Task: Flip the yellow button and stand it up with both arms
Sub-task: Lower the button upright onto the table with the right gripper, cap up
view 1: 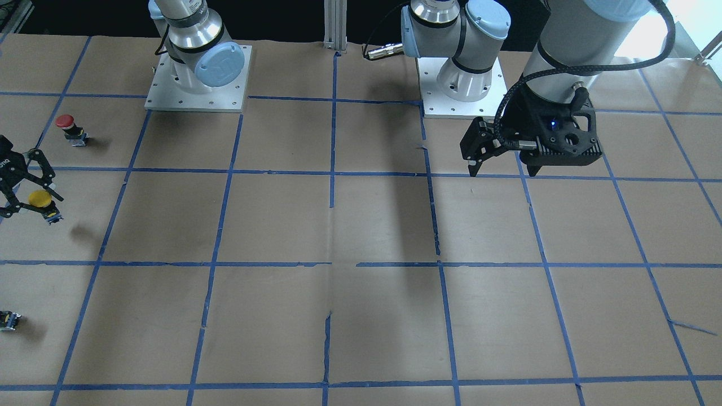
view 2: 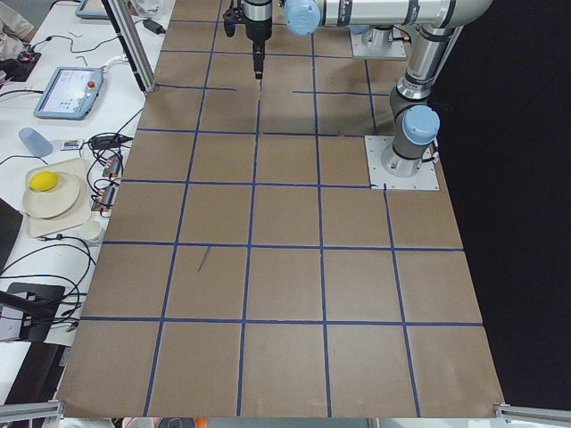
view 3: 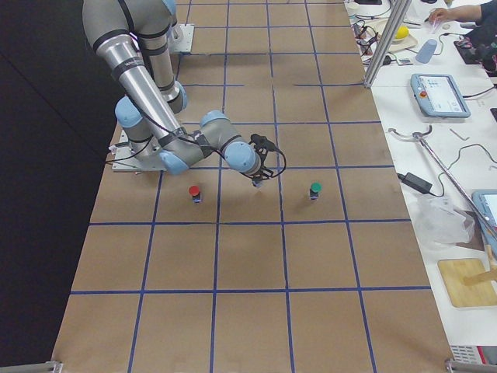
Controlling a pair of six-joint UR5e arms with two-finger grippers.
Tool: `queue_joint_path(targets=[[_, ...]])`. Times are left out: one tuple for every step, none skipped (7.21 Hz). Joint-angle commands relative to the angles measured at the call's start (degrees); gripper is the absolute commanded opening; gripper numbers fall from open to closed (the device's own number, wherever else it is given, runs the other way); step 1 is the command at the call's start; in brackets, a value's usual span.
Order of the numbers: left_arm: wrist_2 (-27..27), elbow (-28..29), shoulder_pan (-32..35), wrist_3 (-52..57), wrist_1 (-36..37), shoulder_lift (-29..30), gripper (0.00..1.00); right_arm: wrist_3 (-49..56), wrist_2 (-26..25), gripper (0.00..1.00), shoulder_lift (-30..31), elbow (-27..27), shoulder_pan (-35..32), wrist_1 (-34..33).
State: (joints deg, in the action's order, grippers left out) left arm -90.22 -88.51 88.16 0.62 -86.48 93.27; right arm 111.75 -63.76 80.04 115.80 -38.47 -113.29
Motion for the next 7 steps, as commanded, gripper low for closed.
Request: queue_joint_path(targets=[[0.13,-0.08,0.00,0.00,0.00,0.07,1.00,1.27,1.35,0.15,-0.15,0.04,2.25,0.35],[0.13,-0.08,0.00,0.00,0.00,0.24,1.00,1.27,1.71,0.15,-0.32,0.13,2.60,0.35],[0.21,0.00,0.00,0.00,0.00,0.24,1.00,1.27,2.67,0.15,-1.98,-0.13,2.69,0.27],[1.17,0.00,0.00,0.00,0.09,0.24,1.00,1.27,3.98,0.15,-3.38,-0.40,3.30,0.27],[1.70,0.00,0.00,0.00,0.09,0.33,1.00,1.27,4.08,0.15,-4.53,-0.49,3.57,0.27],[1.71,0.00,0.00,0.00,0.09,0.33,1.00,1.19,4.00,0.16,-4.72,-0.49,3.57,0.27],[1.80,-0.08,0.00,0.00,0.17,0.33,1.00,1.10,4.00,0.25,-4.80,-0.49,3.66,0.18]])
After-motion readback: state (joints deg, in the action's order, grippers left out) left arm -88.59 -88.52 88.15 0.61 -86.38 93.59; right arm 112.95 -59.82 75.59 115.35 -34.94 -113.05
